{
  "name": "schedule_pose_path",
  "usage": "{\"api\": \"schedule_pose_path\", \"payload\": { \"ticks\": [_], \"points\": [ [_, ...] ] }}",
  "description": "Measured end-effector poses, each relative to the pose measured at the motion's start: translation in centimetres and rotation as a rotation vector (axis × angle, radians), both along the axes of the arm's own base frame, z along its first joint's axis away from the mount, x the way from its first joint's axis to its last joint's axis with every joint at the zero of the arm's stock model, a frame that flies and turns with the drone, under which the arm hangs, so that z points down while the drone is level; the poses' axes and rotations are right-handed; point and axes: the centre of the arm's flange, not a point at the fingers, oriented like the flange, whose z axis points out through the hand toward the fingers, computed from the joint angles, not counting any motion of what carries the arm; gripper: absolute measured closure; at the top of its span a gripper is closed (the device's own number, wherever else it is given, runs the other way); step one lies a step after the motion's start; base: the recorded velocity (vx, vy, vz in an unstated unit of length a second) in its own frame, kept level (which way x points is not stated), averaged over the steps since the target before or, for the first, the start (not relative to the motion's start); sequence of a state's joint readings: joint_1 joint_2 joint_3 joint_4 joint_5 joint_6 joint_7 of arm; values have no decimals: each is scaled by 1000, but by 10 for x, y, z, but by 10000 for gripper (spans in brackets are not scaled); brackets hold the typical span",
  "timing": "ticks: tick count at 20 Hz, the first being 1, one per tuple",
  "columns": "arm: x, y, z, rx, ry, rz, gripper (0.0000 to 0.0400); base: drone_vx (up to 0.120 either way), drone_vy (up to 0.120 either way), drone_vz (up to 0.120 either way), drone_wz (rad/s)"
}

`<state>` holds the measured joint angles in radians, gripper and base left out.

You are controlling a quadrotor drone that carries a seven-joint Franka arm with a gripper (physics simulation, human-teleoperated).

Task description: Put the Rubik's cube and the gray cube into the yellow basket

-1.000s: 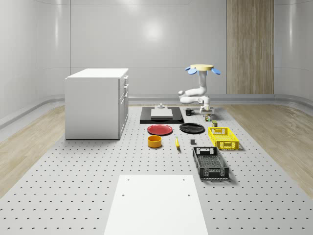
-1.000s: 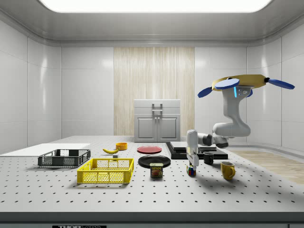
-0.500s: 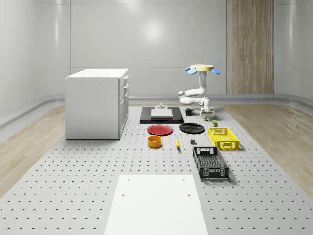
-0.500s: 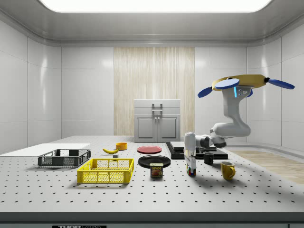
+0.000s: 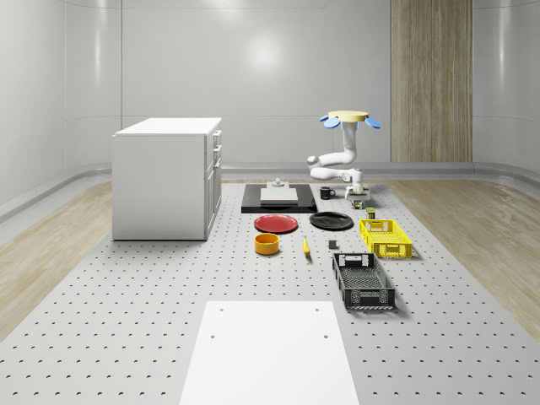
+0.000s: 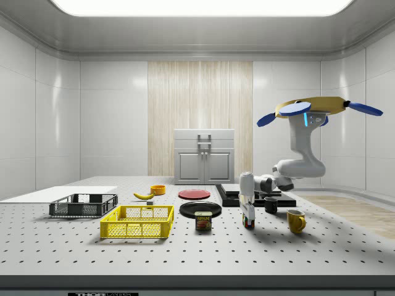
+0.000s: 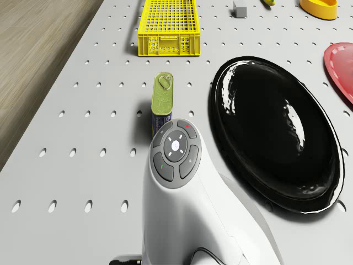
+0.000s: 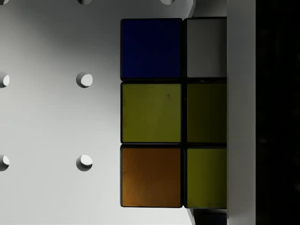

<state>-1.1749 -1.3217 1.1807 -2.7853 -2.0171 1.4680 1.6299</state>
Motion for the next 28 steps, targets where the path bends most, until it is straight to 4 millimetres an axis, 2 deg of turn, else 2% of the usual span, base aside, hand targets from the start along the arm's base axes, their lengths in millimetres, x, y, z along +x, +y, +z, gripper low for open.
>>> {"api": "schedule_pose_path", "payload": {
  "ticks": [9, 12, 19, 24, 28],
  "points": [
    [0, 0, -2, 0, 0, 0, 72, 0, 0, 0, 0],
    [0, 0, -10, 0, 0, 0, 74, 0, 0, 27, 0],
    [-1, 0, -40, 0, 0, 0, 75, 0, 0, 120, 0],
    [0, 0, -54, 0, 0, 0, 75, 112, 8, 80, 0],
    [0, 0, -58, 0, 0, 0, 75, 120, 120, 0, 0]
  ]
}}
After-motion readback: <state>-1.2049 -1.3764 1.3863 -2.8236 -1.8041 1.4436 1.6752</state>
